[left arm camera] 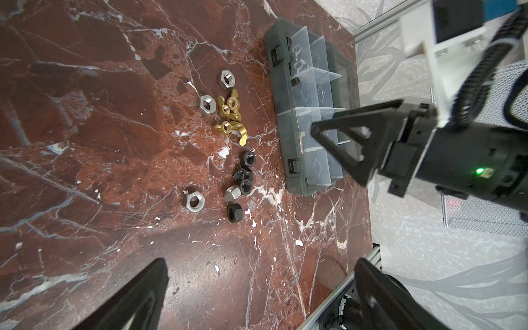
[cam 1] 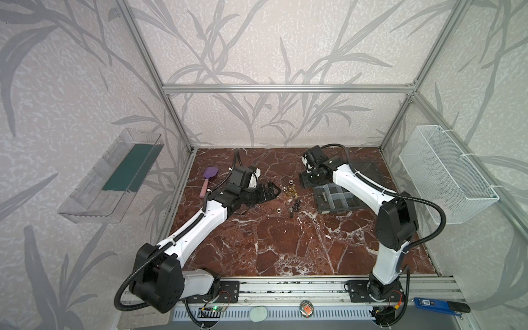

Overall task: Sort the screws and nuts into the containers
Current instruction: 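Move the right gripper over the black nuts in the pile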

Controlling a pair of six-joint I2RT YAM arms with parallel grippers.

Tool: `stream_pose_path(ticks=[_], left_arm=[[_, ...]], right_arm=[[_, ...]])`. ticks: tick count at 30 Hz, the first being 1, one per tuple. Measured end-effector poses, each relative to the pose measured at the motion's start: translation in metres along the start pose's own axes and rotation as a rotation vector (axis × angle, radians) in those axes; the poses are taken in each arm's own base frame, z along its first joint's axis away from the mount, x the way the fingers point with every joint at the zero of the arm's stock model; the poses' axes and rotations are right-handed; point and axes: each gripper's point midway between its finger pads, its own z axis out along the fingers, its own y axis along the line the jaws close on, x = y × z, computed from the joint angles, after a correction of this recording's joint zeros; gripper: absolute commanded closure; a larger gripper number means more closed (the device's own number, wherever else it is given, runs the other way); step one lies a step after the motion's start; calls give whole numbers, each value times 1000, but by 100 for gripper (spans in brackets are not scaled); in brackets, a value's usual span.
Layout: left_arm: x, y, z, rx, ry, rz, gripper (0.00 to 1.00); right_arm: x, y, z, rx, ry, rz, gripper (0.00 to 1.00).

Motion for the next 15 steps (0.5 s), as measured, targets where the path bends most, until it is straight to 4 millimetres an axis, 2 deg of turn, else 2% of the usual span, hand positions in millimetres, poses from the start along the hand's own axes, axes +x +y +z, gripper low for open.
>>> stream_pose_path(ticks=[4,9,15], left_arm=[[8,5,-4,10,-1,6,1],[19,17,1,11,30,-12,1],[13,14,1,53,21,-16,1]], right_arm=[[20,13,11,5,31,-37,23],[44,16,25,28,78,-53,21],[57,16,45,61,115,-66,19]])
